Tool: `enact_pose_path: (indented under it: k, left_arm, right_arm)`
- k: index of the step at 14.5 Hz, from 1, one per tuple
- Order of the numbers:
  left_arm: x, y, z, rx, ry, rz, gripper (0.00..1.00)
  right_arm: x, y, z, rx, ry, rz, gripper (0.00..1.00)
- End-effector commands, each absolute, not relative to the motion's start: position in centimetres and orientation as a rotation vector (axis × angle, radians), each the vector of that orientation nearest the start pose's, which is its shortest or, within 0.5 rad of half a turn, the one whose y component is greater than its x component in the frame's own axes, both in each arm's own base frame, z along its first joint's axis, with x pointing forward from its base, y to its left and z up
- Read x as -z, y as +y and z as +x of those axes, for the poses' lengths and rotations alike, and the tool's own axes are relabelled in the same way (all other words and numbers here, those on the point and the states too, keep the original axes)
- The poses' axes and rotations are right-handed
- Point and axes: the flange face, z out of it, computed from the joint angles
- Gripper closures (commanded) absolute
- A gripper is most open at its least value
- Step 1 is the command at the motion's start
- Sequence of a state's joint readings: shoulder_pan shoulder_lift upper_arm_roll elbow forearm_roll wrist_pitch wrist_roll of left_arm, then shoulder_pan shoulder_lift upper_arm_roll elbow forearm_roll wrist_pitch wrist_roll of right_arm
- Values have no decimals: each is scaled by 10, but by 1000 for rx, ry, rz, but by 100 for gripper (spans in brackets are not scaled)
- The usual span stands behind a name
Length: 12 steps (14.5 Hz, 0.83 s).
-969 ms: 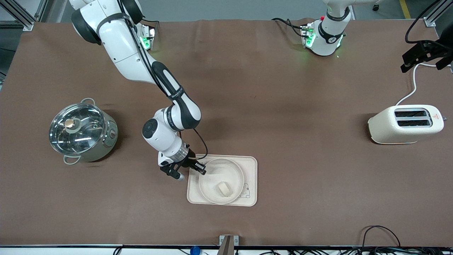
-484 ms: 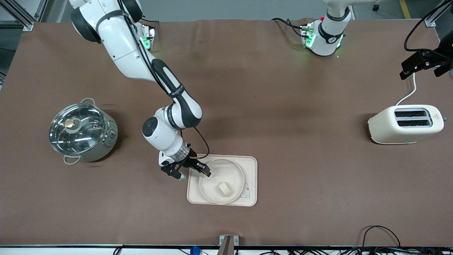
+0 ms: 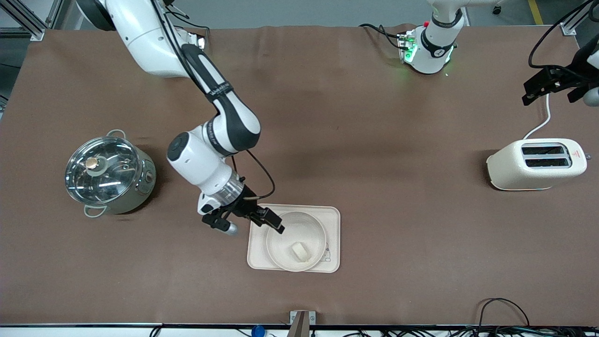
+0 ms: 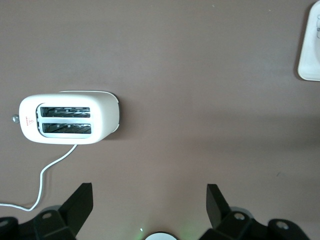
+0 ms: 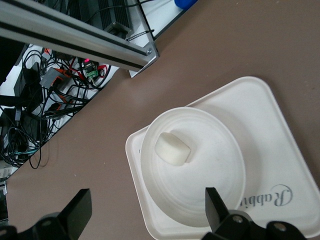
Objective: Place bun in plate and plate on tray
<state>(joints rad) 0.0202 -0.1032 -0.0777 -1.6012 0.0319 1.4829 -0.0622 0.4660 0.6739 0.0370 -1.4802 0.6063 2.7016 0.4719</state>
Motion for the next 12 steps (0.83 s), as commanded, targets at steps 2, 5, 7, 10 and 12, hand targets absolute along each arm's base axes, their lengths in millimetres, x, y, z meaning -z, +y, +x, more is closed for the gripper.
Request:
enact_pose_path:
  k: [2,5,7,10,12]
  left_arm:
    - [-659,-49,503,-6,74,-3103,0]
    - [-653,-57,501,6,94,-3104,0]
    - [-655,-59,501,11,92,-3108,0]
    - [-657,-58,501,13,85,-3109,0]
    - [-658,-54,502,15,88,-3109,0]
  right_arm:
    - [-387,266,676,306,507,-2488,0]
    - [-457,186,672,220,462,-2554,0]
    - [-503,136,655,200,370,-2729,0]
    - [-569,48,618,166,211,-2900,0]
    - [-603,-12,588,120,86,-2992,0]
